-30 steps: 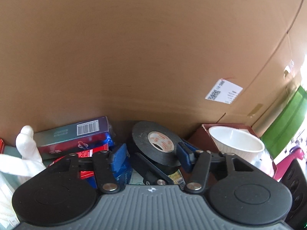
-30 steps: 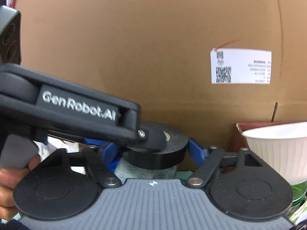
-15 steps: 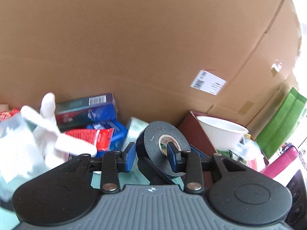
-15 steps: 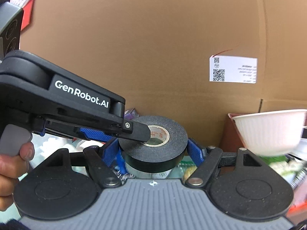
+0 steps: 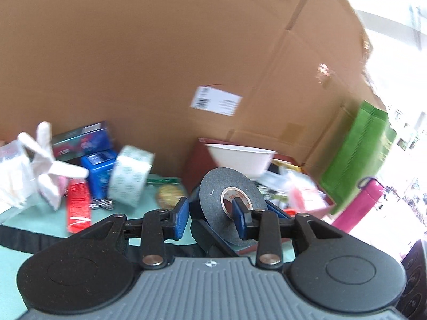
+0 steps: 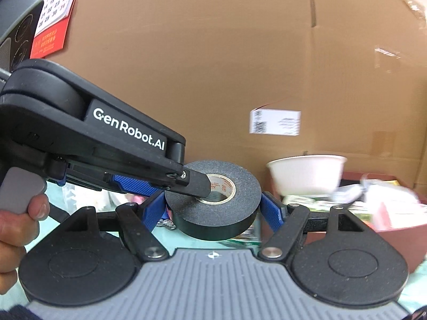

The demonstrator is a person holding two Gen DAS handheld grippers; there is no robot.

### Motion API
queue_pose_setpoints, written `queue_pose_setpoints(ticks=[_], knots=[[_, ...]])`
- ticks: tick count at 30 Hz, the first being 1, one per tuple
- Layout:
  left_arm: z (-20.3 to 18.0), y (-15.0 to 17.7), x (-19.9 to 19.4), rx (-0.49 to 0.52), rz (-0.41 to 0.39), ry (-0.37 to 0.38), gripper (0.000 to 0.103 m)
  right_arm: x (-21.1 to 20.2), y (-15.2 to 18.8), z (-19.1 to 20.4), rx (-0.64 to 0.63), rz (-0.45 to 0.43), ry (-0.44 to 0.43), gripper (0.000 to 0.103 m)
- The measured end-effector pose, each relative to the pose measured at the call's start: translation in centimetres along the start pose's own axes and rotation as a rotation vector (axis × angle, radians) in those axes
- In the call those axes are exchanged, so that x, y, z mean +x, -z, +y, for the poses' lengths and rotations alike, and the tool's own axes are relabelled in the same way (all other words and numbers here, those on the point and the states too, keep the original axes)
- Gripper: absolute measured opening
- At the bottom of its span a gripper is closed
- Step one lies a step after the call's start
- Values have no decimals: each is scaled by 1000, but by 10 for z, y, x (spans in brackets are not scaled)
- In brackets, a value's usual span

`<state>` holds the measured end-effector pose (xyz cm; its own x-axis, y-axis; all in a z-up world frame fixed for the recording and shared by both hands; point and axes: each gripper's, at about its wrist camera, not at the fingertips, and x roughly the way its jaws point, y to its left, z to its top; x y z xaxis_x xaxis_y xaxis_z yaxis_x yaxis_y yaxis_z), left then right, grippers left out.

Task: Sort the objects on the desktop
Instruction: 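Carry the black tape roll with the left tool into the brown box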

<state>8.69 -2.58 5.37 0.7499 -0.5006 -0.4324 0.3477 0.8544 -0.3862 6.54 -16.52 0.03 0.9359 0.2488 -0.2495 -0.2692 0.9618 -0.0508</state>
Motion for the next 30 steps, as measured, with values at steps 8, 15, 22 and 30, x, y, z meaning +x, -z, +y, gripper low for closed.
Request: queue_pose_setpoints(ticks=[8,15,22,30], knots=[[-60,0,14,109,15,59,37,-34,1,-43,45,-68,84,75],[-111,-12,51,188,34,114,37,-47,0,-97,115,-115,147,75],[-145,-30,105,234,48,161,37,-38,-6,-158,162,-129,195,75],[-149,-43,162,234,98,150,37,-6,-5,-210,206,-64,183,75]])
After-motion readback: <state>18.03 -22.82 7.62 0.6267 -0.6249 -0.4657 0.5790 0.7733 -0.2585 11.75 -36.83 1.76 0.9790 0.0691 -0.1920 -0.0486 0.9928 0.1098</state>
